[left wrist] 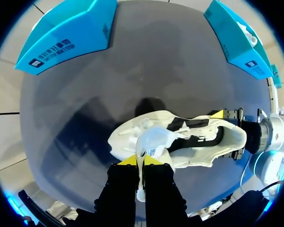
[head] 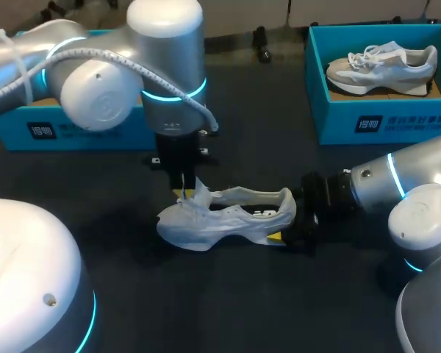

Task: Take the shoe out of the shoebox, open the shoe tongue, remove and reinsert the insole, then place the shoe into the shoebox

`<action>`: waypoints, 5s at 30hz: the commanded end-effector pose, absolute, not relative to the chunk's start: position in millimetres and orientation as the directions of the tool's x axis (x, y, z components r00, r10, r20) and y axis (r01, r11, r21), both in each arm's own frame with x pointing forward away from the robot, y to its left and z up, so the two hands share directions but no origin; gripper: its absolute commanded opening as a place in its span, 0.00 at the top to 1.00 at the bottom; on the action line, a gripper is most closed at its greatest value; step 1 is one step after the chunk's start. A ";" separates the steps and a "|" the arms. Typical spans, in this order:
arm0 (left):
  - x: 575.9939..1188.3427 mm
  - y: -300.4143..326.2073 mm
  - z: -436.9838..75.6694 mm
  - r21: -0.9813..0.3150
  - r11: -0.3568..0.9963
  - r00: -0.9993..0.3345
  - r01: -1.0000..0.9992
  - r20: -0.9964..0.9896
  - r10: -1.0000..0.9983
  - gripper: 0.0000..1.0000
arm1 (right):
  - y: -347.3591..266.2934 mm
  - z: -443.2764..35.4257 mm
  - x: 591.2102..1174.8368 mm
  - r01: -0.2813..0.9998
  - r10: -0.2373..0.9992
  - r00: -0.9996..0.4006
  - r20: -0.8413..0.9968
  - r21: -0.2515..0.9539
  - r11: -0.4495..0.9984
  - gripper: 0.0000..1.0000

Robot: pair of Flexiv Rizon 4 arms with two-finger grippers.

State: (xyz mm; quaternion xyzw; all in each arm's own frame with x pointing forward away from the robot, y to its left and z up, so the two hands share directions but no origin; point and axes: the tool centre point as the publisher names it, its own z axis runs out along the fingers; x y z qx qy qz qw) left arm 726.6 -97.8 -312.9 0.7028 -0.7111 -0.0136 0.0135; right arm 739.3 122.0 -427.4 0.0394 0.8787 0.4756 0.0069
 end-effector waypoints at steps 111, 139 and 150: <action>749.1 -159.9 -238.5 0.022 0.987 -0.986 0.162 0.035 0.161 1.00 | 124.0 -428.5 738.0 0.063 0.077 -0.997 0.024 0.835 0.547 1.00; 749.8 -182.7 -266.3 -0.121 0.987 -0.995 0.103 -0.029 0.100 1.00 | 124.0 -428.5 738.0 0.063 0.077 -0.997 0.024 0.835 0.547 1.00; 747.4 -187.8 -277.9 -0.140 0.985 -0.995 0.102 -0.017 0.101 1.00 | 124.0 -428.5 738.0 0.063 0.077 -0.997 0.024 0.835 0.547 1.00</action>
